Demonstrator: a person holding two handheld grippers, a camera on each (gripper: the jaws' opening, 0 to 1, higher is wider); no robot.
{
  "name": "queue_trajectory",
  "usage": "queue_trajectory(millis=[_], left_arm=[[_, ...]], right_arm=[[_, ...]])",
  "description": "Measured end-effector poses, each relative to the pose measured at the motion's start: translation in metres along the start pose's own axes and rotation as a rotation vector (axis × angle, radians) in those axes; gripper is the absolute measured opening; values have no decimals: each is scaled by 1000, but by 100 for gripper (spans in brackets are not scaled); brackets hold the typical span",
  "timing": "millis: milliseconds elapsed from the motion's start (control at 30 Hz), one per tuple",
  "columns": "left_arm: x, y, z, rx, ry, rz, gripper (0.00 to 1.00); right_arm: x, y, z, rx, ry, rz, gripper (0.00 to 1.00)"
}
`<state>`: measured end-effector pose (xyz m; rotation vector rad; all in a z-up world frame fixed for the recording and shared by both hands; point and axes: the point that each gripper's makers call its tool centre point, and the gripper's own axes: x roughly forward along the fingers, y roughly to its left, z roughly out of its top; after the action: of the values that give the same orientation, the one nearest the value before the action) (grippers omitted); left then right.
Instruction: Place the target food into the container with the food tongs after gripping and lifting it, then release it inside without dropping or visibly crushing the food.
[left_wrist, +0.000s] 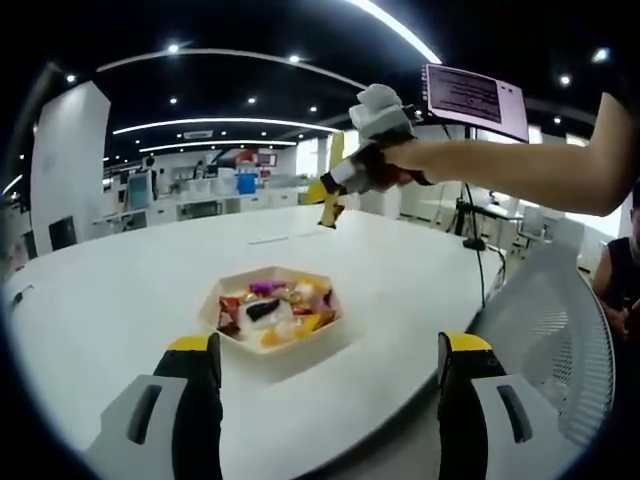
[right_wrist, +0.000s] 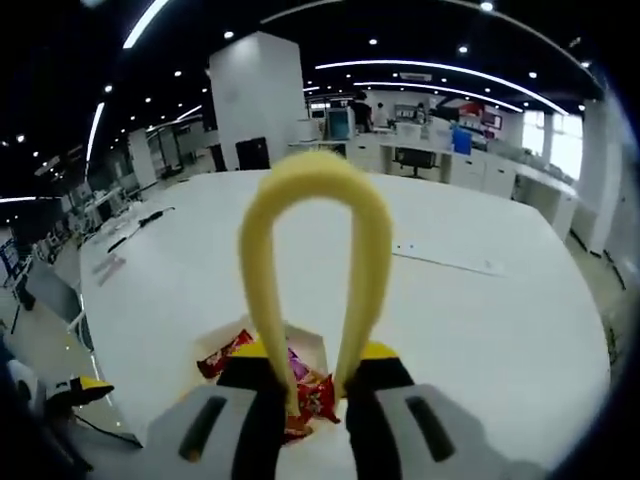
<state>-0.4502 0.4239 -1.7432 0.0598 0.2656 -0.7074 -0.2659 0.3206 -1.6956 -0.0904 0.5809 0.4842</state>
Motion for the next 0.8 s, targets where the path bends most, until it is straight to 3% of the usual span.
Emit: queue_trajectory(millis=[167, 367, 800], left_arm=[[0, 1, 1, -2, -3, 6, 86], [-1, 2, 1, -6, -5, 13, 86], [-1, 2, 2, -8, -12, 13, 86]], right_arm=[[17, 27, -1, -32, 21, 50, 21], [26, 41, -3, -35, 31, 81, 21], [26, 39, -5, -57, 28, 73, 26]])
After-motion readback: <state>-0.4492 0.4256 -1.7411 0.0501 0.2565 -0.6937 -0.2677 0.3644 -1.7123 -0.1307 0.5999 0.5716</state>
